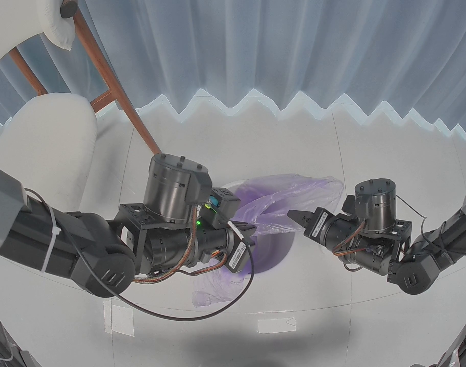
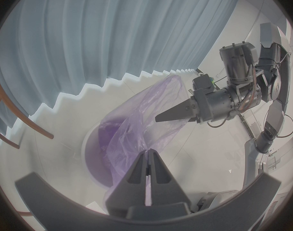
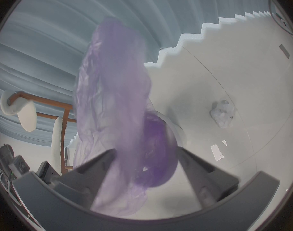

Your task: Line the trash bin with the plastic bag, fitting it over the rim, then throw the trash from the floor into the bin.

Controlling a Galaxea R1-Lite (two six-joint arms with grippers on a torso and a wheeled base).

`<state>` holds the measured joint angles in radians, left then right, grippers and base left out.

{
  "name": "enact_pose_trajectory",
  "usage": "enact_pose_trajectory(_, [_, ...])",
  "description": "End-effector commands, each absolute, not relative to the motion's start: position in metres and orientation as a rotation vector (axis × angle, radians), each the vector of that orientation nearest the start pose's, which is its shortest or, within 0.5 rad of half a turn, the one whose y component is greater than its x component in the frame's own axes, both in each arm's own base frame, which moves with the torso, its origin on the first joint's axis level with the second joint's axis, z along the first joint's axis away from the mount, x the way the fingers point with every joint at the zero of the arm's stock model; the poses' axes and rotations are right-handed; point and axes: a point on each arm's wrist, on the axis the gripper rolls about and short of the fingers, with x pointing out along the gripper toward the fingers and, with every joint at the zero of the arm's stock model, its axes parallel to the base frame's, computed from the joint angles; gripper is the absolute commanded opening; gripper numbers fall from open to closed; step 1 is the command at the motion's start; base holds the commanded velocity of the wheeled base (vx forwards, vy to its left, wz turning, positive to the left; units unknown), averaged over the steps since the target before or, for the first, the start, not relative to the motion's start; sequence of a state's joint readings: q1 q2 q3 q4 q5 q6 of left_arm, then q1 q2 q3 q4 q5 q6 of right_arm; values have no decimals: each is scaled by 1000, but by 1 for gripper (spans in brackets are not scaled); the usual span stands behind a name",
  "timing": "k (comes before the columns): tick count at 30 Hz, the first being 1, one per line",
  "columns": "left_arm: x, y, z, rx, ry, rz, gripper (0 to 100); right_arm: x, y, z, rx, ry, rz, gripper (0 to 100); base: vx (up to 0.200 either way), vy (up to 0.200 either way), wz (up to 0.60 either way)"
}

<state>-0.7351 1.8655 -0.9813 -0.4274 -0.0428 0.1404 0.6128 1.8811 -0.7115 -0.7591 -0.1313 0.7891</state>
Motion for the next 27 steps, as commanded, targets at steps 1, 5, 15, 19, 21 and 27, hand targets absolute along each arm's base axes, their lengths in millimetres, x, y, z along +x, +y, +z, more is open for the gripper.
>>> enact_pose_trajectory(1, [257,-234,155,288,385,-798,0,280,193,111,619,535,295,0,0,0,0])
enact_pose_trajectory(5, [253,-235,152,271,409,-801,0,283,195,110,619,531,296,0,0,0,0])
enact_pose_trajectory(15, [245,-233,157,196,421,-793,100,279,180,108,556,463,301,0,0,0,0])
enact_pose_trajectory(19, [247,-198,175,154,395,-679,100,274,162,103,529,439,279,0,0,0,0])
enact_pose_trajectory(21, [248,-185,180,142,382,-645,100,272,157,103,533,425,280,0,0,0,0])
enact_pose_trajectory(27, [242,-136,181,116,396,-531,100,262,135,95,522,418,341,0,0,0,0])
